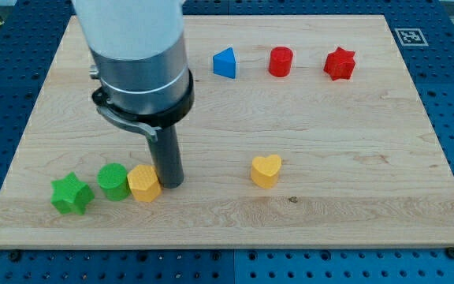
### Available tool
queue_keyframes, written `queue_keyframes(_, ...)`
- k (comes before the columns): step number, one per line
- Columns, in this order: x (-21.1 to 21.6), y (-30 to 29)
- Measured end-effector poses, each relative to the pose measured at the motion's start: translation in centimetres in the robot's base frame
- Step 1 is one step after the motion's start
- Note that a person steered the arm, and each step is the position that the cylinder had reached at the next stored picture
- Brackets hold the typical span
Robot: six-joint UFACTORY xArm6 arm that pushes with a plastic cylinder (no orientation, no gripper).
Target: Move yellow heart to the right side of the yellow hexagon
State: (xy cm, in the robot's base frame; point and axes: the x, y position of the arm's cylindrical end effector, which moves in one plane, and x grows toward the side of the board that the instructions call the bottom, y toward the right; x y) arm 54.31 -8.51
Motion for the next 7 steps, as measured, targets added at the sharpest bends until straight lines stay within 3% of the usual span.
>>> queue_keyframes(1,0.0,-0.8)
queue_keyframes(2,0.2,3.5)
queue_keyframes(4,4.4,17.4)
queue_keyframes(5,2.3,24.6)
queue_keyframes(6,-2.6,26.2)
queue_keyframes(7,-3.0,22.3)
